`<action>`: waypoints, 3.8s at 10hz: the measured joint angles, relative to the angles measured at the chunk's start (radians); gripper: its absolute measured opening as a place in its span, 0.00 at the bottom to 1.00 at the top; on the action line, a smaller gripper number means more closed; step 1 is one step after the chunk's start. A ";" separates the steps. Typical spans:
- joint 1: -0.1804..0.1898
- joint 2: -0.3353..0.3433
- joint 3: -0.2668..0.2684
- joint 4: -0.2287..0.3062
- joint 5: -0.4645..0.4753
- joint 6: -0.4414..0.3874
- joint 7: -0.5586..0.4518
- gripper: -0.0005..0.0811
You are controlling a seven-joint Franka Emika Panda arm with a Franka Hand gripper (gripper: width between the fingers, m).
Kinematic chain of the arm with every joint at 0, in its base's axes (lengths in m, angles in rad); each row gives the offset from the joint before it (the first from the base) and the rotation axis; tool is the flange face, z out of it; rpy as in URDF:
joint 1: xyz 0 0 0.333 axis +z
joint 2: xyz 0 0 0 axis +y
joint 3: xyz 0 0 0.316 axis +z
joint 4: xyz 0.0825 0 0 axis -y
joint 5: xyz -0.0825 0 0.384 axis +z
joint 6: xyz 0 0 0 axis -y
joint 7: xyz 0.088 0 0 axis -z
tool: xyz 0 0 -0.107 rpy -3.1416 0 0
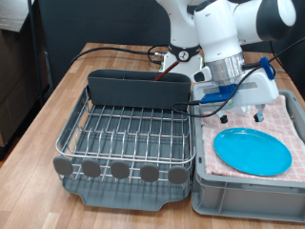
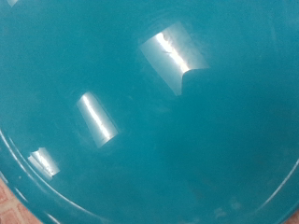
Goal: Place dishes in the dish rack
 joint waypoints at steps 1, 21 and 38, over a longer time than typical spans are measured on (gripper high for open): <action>0.000 0.010 0.001 0.006 0.015 0.003 -0.011 0.99; 0.021 0.046 -0.026 0.069 -0.154 0.022 0.118 0.01; 0.020 -0.060 -0.068 -0.068 -0.104 -0.016 0.099 0.99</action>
